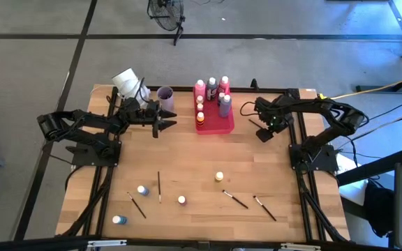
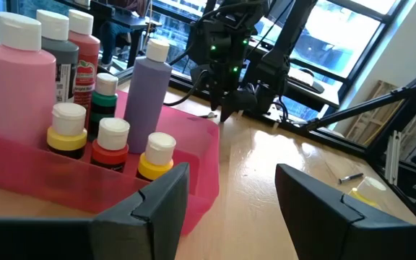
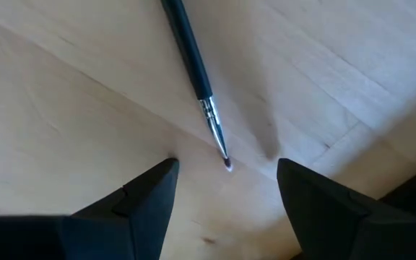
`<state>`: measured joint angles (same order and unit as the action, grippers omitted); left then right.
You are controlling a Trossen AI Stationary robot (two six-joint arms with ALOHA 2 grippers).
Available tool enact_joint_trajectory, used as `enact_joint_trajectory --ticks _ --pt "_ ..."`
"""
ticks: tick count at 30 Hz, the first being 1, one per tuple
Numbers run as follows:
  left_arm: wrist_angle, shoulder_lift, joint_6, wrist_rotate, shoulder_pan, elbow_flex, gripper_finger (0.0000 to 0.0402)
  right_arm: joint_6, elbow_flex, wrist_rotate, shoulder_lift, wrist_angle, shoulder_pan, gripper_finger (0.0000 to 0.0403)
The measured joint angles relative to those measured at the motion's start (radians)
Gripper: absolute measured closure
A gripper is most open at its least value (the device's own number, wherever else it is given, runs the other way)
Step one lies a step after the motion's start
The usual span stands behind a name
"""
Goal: Pick & Place Paint Supplies
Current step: Put the black paint brush into the purple cup
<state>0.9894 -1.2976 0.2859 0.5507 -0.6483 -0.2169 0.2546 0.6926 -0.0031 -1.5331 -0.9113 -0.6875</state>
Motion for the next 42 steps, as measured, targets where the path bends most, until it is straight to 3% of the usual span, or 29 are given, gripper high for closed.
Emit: enact_joint_trajectory --ticks 12,26,42 --pt "0.0 0.0 0.0 0.0 0.0 0.0 0.0199 0.0 0.0 0.01 -0.001 0.008 0.03 0.0158" --pt "0.0 0.0 0.007 0.0 0.001 0.0 0.0199 0.002 -0.002 -0.001 -0.003 0.013 0.03 0.02" --pt "0.0 0.0 0.007 0.0 0.021 0.0 0.0199 -0.009 -0.002 0.003 -0.003 0.021 0.027 0.0201"
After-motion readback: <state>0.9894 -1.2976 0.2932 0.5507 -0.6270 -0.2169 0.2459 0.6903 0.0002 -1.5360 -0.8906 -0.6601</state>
